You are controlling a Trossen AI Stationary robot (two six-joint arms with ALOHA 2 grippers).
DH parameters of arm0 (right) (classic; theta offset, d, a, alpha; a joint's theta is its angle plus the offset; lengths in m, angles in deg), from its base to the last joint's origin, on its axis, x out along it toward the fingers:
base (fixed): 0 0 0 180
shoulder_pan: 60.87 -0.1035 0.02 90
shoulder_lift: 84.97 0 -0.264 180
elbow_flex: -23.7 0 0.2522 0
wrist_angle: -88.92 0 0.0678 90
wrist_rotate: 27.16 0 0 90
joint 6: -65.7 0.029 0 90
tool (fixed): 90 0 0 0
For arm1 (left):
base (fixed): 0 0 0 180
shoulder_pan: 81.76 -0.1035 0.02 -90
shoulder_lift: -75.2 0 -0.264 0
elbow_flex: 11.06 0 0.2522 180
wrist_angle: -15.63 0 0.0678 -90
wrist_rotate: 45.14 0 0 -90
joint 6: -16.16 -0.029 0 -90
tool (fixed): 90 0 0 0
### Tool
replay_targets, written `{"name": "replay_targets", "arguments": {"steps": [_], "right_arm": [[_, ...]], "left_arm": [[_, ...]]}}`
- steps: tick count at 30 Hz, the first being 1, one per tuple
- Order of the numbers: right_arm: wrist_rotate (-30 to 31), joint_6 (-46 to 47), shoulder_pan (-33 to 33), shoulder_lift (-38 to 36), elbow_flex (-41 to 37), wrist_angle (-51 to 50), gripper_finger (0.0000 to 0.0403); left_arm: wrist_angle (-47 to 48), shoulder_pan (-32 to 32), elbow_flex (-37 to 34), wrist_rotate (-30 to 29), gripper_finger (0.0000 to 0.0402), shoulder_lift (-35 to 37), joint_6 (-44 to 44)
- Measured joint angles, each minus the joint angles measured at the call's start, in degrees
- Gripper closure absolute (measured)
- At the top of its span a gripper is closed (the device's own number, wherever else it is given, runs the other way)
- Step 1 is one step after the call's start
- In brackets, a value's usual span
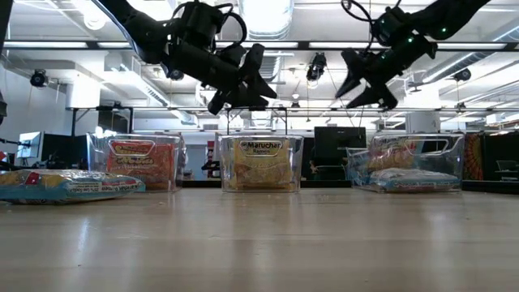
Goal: Sort Maruchan noodles
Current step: Put the blue noodle pack into the right transparent bin
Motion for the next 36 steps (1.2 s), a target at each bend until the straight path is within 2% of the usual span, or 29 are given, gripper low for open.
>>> {"name": "replay_targets", "arguments": {"steps": [7, 13, 19, 27, 30, 36], "right_arm": [[-0.2, 3.5, -10.3, 0.0, -0.4, 0.1, 0.0197], [0.2, 5.0, -17.9, 0.0, -0.4, -0.2, 0.0197], [0.2, 6.1, -26.5, 0.0, -0.6, -2.3, 0.0197], [0.8, 5.0, -39.1, 0.0, -2.3, -2.1, 0.0197], [3.8, 4.4, -42.3, 0.0, -3.1, -2.0, 0.0197], [6.5, 6.9, -46.0, 0.0, -4.8, -2.0, 0.0197]], "left_arm": [[1.1, 0.2, 0.0, 6.7, 0.0275, 0.0, 1.0], [10.7, 2.3, 0.0, 8.0, 0.0275, 0.0, 10.0], [16.0, 9.1, 0.0, 6.7, 0.0275, 0.0, 21.1], [20.4, 20.9, 0.1, 5.7, 0.0275, 0.0, 30.1], [26.9, 23.9, 0.1, 2.3, 0.0275, 0.1, 35.0], [43.6, 24.9, 0.1, 0.5, 0.0275, 2.7, 42.1]]}}
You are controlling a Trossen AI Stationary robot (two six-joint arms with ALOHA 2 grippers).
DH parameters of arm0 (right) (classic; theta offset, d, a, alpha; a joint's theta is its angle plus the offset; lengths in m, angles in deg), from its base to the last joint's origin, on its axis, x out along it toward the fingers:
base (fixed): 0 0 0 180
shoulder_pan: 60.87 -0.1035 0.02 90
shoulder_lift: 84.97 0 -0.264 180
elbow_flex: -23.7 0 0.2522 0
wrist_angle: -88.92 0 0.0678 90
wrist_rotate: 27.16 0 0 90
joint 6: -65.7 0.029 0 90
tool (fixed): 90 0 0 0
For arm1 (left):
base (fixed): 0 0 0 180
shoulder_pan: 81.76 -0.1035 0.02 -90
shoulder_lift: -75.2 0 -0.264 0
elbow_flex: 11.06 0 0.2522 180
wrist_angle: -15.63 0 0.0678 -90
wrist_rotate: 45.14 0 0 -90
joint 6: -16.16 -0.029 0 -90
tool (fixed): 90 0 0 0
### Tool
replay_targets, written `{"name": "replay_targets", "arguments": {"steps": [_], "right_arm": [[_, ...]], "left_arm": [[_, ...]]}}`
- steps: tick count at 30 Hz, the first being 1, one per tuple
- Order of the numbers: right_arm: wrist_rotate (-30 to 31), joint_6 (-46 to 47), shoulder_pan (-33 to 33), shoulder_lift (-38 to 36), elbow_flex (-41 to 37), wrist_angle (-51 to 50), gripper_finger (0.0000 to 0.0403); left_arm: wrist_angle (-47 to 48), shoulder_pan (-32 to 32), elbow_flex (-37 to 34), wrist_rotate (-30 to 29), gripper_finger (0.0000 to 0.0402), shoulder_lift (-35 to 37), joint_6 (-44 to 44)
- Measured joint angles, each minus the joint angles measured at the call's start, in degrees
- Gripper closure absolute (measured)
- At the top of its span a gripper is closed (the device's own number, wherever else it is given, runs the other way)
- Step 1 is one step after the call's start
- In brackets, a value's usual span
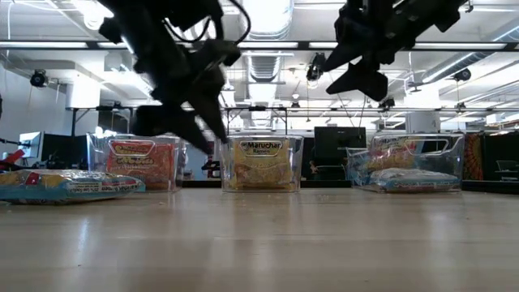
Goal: Sort Maruchan noodles
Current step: Put the blue noodle pack into the right transparent bin
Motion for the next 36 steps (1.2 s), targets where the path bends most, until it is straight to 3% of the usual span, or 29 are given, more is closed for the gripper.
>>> {"name": "replay_targets", "arguments": {"steps": [5, 14, 19, 30, 36], "right_arm": [[2.1, 2.3, -2.7, 0.0, -0.9, 0.0, 0.0197], [11.4, 3.0, -5.1, 0.0, -1.1, 0.1, 0.0197], [13.8, 4.5, -5.1, 0.0, -1.1, 0.4, 0.0197], [17.5, 7.2, -5.1, 0.0, -1.1, 0.4, 0.0197], [17.9, 8.8, -5.1, 0.0, -1.2, 0.4, 0.0197]], "left_arm": [[12.8, 0.1, 0.0, -3.1, 0.0275, 4.2, 1.9], [35.2, 2.1, 0.0, -4.6, 0.0275, 12.8, 9.2], [49.7, 2.6, -0.4, -4.5, 0.0275, 13.9, 14.0], [49.3, 2.8, -1.9, -2.3, 0.0275, 5.7, 4.7], [44.2, 2.8, -2.0, 0.2, 0.0275, 1.0, -0.1]]}}
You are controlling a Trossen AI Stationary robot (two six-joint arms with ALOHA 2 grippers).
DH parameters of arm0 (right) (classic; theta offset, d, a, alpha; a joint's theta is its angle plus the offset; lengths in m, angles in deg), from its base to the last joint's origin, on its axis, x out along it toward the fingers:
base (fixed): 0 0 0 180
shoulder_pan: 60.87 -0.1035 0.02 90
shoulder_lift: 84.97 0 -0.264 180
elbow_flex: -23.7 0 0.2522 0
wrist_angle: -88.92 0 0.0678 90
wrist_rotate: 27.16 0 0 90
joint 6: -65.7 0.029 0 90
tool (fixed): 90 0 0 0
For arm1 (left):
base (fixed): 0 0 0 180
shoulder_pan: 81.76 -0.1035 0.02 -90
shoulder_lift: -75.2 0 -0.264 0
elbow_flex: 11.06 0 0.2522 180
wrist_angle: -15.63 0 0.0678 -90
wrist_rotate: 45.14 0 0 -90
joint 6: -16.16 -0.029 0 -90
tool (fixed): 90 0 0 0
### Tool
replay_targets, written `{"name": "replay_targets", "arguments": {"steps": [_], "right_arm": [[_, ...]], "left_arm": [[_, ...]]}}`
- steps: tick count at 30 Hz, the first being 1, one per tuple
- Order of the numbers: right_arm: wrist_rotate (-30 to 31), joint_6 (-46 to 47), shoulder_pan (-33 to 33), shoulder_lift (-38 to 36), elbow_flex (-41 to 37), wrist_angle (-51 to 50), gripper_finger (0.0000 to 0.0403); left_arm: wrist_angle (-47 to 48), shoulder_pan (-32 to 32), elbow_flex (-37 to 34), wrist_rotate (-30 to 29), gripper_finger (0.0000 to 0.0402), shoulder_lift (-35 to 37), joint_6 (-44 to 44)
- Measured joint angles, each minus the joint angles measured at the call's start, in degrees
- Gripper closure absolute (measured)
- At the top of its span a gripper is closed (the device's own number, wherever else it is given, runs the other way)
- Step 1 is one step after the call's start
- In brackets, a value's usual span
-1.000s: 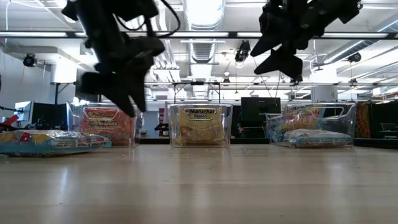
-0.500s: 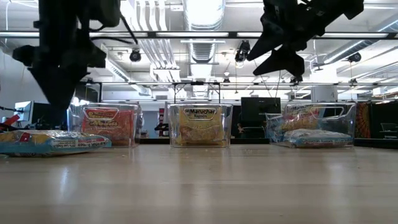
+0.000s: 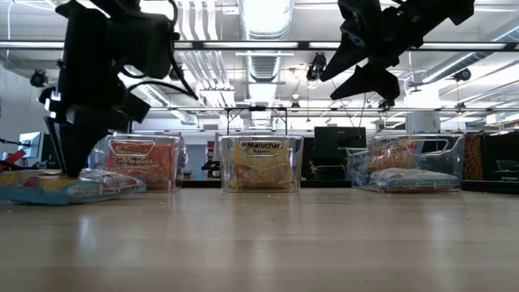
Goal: Sort Maruchan noodles
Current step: Put the blue noodle pack into the right transparent bin
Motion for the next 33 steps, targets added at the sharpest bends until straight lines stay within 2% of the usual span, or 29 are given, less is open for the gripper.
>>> {"name": "replay_targets", "arguments": {"steps": [12, 17, 21, 25, 28, 33], "right_arm": [[0.1, 0.6, 0.0, 0.0, -0.1, 0.0, 0.0197], [0.6, 0.6, 0.0, 0.0, -0.1, 0.0, 0.0197], [1.5, 0.6, 0.0, 0.0, -0.1, 0.0, 0.0197], [1.5, 0.8, 0.0, 0.0, -0.1, -0.1, 0.0197], [1.5, 0.8, 0.0, 0.0, -0.1, 0.0, 0.0197], [1.4, 1.4, 0.0, 0.0, -0.1, -0.2, 0.0197]], "left_arm": [[-14.1, -0.7, 1.8, 0.0, 0.0275, -1.6, 2.6], [-28.4, -1.4, 2.3, 0.0, 0.0275, -2.2, 2.7], [-38.4, -2.5, 2.8, -0.2, 0.0275, -5.5, 2.7], [-41.1, -3.6, 7.6, -1.5, 0.0275, -10.9, 1.4], [-40.9, -4.3, 13.7, -1.8, 0.0275, -15.3, -3.1], [-35.1, -4.8, 25.2, -4.1, 0.0275, -19.7, -11.5]]}}
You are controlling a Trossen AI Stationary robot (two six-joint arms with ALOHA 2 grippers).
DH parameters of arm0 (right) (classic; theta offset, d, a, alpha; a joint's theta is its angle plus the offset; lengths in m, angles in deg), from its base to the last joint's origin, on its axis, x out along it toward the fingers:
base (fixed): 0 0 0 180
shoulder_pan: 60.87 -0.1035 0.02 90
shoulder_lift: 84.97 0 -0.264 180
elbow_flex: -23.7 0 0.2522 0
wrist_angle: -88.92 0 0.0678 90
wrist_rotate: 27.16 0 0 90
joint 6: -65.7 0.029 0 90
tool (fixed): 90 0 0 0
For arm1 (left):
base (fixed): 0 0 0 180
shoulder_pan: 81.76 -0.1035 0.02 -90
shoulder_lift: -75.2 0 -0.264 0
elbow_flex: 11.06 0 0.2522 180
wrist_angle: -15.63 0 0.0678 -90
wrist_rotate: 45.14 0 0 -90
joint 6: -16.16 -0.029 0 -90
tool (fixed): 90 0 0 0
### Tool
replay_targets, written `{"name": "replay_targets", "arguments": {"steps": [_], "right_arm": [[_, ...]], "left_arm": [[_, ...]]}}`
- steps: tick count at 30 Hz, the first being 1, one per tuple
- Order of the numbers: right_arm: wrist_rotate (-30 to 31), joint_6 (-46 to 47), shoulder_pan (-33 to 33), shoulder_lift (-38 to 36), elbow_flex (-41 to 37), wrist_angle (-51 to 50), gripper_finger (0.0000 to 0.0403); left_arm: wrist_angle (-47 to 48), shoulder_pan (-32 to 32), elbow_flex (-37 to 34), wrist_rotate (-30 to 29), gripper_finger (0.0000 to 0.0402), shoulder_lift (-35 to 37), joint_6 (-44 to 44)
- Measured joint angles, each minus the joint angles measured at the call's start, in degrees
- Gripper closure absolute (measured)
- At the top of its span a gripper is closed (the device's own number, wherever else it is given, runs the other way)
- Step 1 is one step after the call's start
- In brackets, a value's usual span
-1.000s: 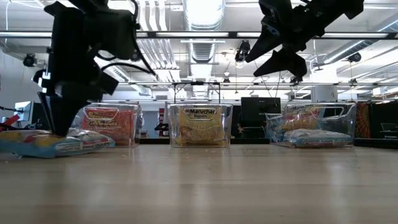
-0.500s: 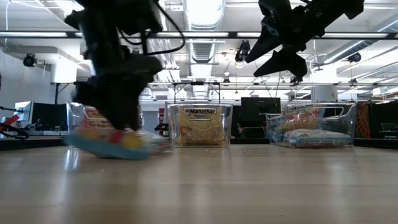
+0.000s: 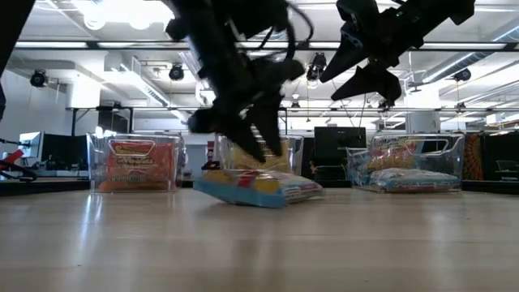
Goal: Sort Maruchan noodles
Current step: Put the blue noodle pack into the right transparent bin
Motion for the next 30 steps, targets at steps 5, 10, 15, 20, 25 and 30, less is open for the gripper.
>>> {"name": "replay_targets", "arguments": {"steps": [5, 10, 15, 20, 25, 30], "right_arm": [[0.0, 0.8, -0.1, 0.0, 0.0, -0.1, 0.0197], [0.0, 0.9, -0.9, 0.0, 0.0, -0.3, 0.0197], [0.0, -0.3, -2.4, 0.0, -0.2, -0.5, 0.0197], [0.0, -0.9, -2.6, 0.0, -1.5, -0.4, 0.0197], [0.0, -0.1, -2.6, 0.0, -3.7, -0.3, 0.0197], [0.0, 4.1, -2.6, 0.0, -6.4, -0.3, 0.0197]], "left_arm": [[9.1, -0.2, 5.1, -2.1, 0.0275, -0.3, -4.9], [13.3, -0.4, 3.0, -3.2, 0.0275, 1.6, -3.8], [13.2, 0.7, -0.8, -2.0, 0.0275, 2.5, -11.1], [10.6, 2.4, -1.8, 0.4, 0.0275, 2.8, -29.9], [4.2, 3.3, -1.4, 4.3, 0.0275, 3.0, -52.0], [0.6, 2.3, -1.5, 4.9, 0.0275, 3.0, -57.2]]}}
